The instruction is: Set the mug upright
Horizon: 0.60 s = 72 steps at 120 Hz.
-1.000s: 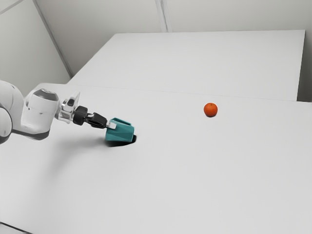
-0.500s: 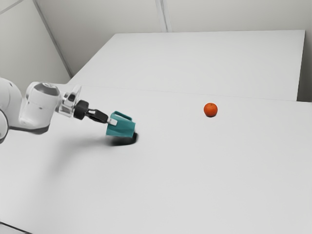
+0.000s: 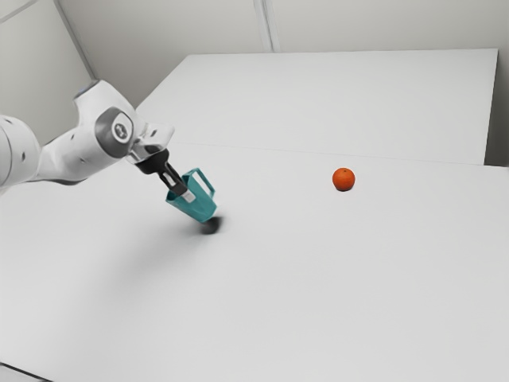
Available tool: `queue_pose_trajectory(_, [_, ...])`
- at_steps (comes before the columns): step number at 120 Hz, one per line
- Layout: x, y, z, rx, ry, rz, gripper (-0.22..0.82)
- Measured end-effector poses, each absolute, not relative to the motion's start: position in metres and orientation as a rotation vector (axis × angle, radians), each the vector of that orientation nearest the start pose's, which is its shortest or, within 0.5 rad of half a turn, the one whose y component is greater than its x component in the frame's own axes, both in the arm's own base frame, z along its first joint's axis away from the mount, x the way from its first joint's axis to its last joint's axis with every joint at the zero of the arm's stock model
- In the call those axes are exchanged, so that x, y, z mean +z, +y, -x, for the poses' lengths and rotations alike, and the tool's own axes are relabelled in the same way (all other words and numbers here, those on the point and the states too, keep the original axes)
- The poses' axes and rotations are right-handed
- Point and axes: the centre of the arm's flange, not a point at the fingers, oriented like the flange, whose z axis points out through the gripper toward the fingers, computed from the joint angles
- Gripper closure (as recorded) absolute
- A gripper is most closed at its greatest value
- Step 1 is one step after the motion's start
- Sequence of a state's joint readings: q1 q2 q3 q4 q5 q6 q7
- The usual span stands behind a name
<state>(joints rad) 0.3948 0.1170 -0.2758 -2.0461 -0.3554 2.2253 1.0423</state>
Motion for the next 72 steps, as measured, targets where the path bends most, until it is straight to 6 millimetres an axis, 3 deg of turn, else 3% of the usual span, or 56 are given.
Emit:
queue_pose_trajectory(40, [0.403, 0.009, -0.540, -0.286, 0.970, 3.051, 0.79])
queue_pose_trajectory(72, [0.380, -0.030, -0.519, -0.193, 0.835, 3.058, 0.79])
